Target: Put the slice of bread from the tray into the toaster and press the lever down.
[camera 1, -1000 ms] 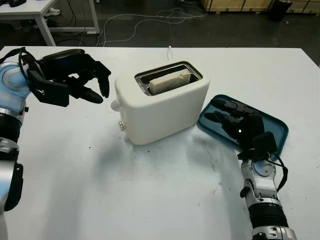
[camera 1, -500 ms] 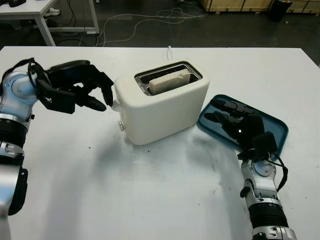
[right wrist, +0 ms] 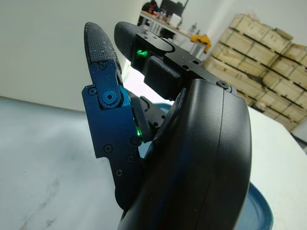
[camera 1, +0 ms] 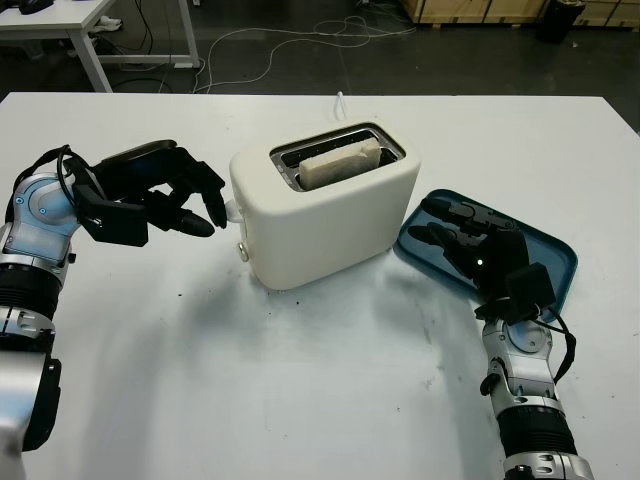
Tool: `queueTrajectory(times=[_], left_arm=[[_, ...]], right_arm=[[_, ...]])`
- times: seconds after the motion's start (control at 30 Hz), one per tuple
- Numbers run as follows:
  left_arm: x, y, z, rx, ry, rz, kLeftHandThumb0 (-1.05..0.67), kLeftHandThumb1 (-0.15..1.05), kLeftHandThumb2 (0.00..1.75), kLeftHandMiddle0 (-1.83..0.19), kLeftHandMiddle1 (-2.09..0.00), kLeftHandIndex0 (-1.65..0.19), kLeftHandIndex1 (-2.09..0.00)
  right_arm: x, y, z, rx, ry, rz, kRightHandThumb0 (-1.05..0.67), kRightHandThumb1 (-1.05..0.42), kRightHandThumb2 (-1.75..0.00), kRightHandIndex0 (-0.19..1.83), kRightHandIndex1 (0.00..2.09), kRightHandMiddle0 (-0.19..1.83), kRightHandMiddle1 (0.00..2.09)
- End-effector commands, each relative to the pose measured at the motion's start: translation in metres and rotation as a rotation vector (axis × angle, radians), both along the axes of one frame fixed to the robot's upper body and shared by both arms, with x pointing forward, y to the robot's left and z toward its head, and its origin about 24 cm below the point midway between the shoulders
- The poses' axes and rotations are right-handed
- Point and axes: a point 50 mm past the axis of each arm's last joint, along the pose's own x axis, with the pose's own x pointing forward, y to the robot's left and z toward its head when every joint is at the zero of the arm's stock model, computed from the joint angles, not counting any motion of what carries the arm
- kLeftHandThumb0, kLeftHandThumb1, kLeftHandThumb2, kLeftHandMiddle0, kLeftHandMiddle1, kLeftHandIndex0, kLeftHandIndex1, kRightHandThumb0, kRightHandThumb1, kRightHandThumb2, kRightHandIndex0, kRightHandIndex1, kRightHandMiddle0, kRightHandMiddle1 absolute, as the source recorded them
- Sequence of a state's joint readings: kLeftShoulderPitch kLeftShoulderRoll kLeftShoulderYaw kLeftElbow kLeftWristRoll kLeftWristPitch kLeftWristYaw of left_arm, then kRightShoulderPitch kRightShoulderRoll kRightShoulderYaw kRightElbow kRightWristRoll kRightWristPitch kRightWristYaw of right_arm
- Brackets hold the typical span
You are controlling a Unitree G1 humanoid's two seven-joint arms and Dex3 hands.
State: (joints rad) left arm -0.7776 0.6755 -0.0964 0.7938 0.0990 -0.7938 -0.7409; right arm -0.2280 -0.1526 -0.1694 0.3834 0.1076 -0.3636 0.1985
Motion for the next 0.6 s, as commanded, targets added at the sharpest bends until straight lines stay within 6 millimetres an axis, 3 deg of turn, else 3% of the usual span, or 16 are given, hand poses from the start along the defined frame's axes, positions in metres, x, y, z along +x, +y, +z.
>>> queueTrajectory(times=[0.0,0.3,0.47,0.57], left_arm=[[-0.002,-0.001,0.000,-0.034,-0.021,-0.005,-1.05,0.92,0.22,-1.12,-1.73,-1.05,-0.54],[-0.006,0.003,0.019,-0.032,-0.117,-0.014,-1.05,0.92,0.30,-1.11,-1.75,-0.98,-0.57],[-0.011,0.005,0.026,-0.033,-0.177,-0.004,-1.05,0.92,0.34,-1.16,-1.75,-0.82,-0.84],[-0.012,0.003,0.023,-0.040,-0.185,-0.005,-1.05,0.92,0.35,-1.15,-1.75,-0.78,-0.88]], right_arm=[[-0.001,0.000,-0.001,0.006,0.006,-0.008,-0.60,-0.92,-0.08,1.18,0.06,1.07,0.00],[-0.002,0.000,-0.002,0.022,0.007,-0.004,-0.59,-0.92,-0.07,1.18,0.07,1.07,0.00],[-0.002,0.000,-0.003,0.029,0.014,-0.001,-0.60,-0.92,-0.07,1.18,0.07,1.07,0.00],[-0.002,0.001,-0.003,0.032,0.014,0.000,-0.59,-0.92,-0.06,1.18,0.07,1.07,0.00]])
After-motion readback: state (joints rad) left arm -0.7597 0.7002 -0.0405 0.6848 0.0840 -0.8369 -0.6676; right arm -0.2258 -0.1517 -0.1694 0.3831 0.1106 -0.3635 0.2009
